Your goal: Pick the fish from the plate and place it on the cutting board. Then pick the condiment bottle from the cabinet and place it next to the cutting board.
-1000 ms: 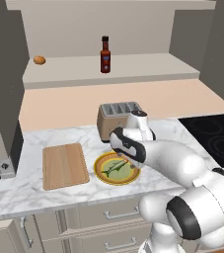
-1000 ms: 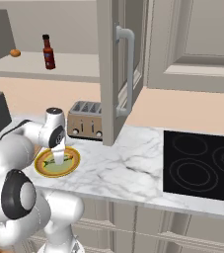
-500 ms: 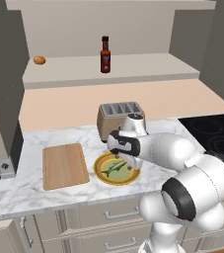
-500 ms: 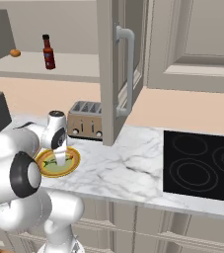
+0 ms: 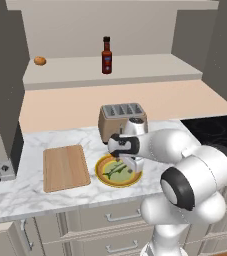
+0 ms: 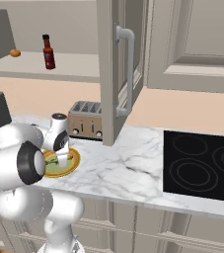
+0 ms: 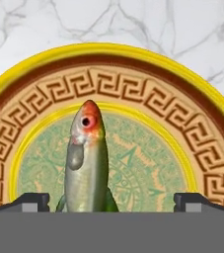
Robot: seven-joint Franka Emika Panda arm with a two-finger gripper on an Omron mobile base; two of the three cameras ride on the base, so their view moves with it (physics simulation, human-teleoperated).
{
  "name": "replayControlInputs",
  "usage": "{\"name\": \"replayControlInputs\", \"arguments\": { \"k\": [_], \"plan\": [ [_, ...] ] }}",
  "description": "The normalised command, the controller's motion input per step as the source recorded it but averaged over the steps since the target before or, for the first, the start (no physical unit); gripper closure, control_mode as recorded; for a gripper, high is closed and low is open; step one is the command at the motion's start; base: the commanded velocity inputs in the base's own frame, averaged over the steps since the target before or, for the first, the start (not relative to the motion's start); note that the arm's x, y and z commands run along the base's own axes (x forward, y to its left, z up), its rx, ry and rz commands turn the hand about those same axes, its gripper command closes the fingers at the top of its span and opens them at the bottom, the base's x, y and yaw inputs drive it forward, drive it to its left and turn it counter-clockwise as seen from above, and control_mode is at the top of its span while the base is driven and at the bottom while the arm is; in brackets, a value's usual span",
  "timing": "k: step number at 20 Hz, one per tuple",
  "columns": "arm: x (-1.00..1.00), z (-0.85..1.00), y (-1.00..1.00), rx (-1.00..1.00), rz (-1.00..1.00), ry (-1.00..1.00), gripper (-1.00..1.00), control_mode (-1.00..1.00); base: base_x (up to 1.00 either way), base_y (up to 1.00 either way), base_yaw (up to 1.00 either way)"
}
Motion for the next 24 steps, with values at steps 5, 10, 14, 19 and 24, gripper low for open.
{"name": "replayControlInputs", "arguments": {
  "k": [5,10,14,19,24],
  "plan": [
    [0.13,-0.16,0.0,0.01,0.0,0.0,-1.0,-1.0,0.0,0.0,0.0],
    [0.13,-0.18,0.0,0.0,0.0,0.0,-1.0,-1.0,0.0,0.0,0.0],
    [0.13,-0.18,0.0,0.0,0.0,0.0,-1.0,-1.0,0.0,0.0,0.0],
    [0.14,-0.19,0.04,0.0,0.0,0.0,-1.0,-1.0,0.0,0.0,0.0],
    [0.09,-0.1,0.02,0.0,0.0,0.0,1.0,-1.0,0.0,0.0,0.0]
  ]
}}
